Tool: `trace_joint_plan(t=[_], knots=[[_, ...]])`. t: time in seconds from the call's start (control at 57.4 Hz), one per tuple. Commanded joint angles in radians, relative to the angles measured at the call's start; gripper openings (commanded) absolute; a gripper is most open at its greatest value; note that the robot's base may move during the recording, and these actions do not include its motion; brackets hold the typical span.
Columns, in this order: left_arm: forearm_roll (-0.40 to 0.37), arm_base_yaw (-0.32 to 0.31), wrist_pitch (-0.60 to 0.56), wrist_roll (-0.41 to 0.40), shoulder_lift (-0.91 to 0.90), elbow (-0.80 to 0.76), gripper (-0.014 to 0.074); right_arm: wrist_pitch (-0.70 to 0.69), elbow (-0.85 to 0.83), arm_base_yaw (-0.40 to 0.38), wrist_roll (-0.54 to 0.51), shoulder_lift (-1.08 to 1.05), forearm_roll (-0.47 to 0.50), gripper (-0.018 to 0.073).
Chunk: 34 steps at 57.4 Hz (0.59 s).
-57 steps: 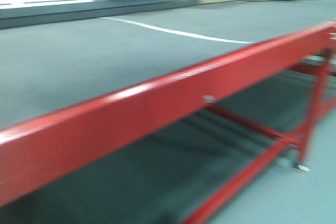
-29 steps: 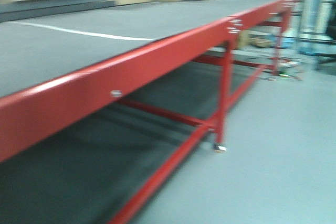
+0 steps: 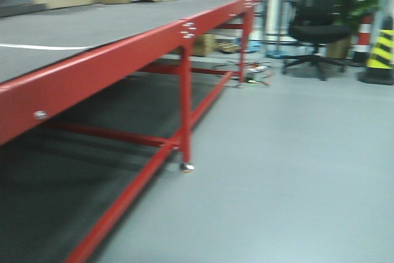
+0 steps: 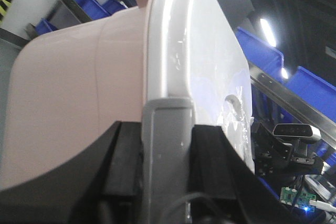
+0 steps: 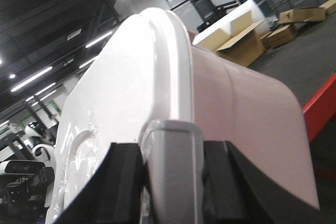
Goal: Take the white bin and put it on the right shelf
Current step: 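Hold the bin with both grippers while driving away from the table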
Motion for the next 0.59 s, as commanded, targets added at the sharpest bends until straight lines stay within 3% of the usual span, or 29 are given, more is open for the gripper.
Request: trace_joint_plan(t=[0.0, 0.575], knots=[[-0.085, -0.030, 0.235, 0.024, -0.046, -0.035, -0.0118, 0.092, -0.033, 0.019, -0.016, -0.030, 0.101, 0.0071], [-0.085, -0.030, 0.235, 0.024, -0.046, -0.035, -0.0118, 0.092, -0.033, 0.019, -0.016, -0.030, 0.101, 0.0071]])
